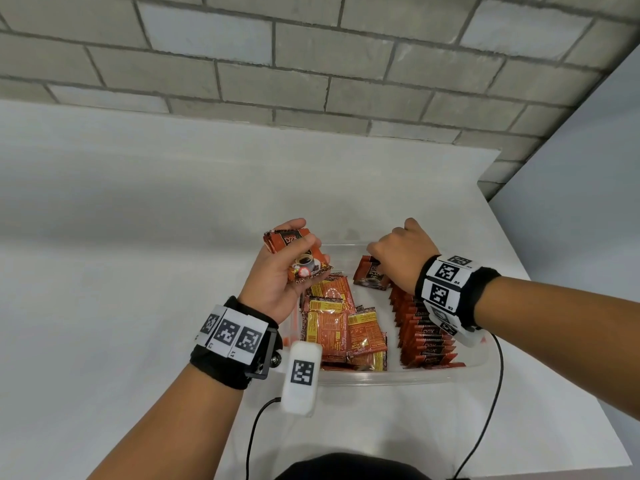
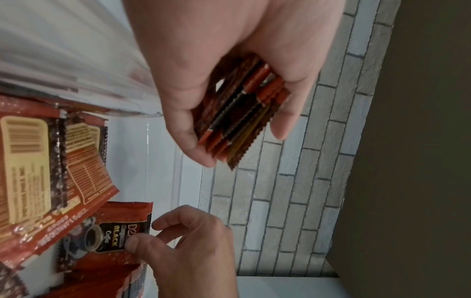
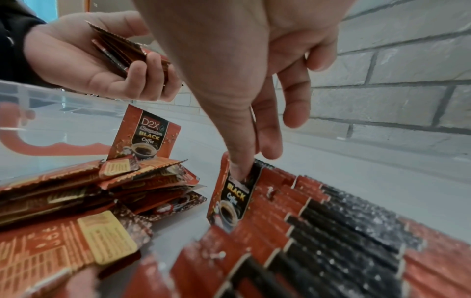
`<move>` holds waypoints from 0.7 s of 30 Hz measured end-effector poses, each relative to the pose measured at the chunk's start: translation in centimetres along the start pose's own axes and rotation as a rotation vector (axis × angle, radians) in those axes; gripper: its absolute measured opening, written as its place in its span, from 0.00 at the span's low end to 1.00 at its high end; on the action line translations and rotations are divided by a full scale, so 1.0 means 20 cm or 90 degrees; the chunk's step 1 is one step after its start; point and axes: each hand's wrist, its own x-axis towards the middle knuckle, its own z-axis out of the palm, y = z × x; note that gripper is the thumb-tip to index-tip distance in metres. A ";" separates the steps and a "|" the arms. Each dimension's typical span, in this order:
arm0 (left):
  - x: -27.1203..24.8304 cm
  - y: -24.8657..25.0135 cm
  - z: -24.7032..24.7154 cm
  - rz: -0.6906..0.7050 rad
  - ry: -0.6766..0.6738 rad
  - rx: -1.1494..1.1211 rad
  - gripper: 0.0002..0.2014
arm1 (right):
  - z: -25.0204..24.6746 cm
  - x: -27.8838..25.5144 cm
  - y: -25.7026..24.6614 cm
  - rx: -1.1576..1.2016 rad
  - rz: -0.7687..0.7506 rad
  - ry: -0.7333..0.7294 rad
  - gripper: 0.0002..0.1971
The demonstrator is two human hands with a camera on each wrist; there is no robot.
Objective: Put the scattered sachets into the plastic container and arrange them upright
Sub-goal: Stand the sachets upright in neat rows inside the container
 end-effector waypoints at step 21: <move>-0.05 -0.03 0.09 -0.056 -0.095 0.112 0.25 | -0.16 -0.27 -0.02 0.875 0.033 0.054 0.16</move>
